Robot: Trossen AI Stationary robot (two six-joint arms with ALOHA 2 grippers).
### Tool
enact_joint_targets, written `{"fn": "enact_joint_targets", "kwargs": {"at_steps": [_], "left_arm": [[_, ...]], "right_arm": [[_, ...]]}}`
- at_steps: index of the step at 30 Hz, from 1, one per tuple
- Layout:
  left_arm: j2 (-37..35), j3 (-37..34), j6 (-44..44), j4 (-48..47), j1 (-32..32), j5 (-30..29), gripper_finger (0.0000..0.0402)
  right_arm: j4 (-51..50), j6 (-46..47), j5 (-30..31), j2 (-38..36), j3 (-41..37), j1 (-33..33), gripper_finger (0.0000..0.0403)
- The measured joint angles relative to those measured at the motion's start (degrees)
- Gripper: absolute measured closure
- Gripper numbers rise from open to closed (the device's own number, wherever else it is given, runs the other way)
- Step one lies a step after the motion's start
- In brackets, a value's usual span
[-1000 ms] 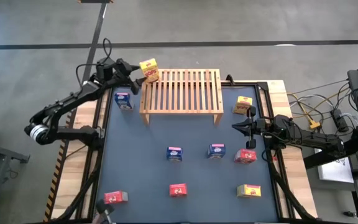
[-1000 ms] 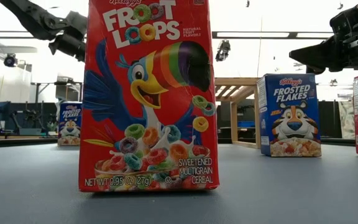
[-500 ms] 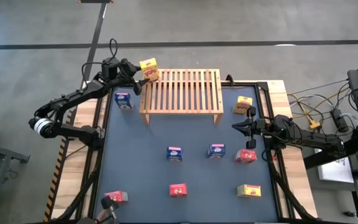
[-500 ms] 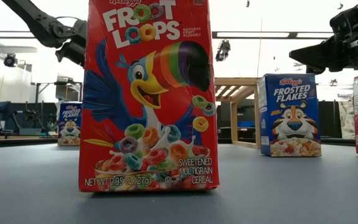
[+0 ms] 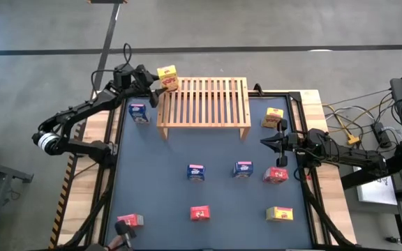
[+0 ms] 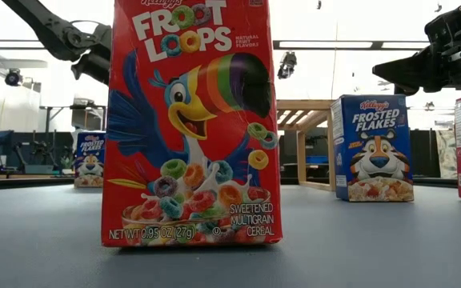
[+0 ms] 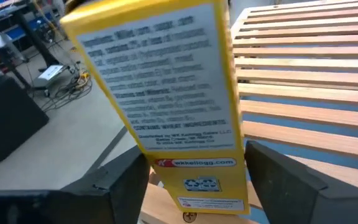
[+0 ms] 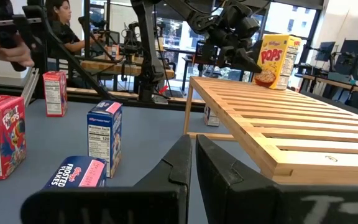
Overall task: Stack cereal on shelf
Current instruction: Put the middle left yellow cereal box on the shelf
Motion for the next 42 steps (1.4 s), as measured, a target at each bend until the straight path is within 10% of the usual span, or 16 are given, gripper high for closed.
{"fn": "enact_joint_targets", "kwargs": {"at_steps": [42], "left_arm": [[5.86, 0.54, 0.63, 6.72, 5.64, 18.44, 0.0210]], "right_arm": [[0.00, 0.00, 0.00, 0.00, -0.01, 0.00, 0.0390]]}}
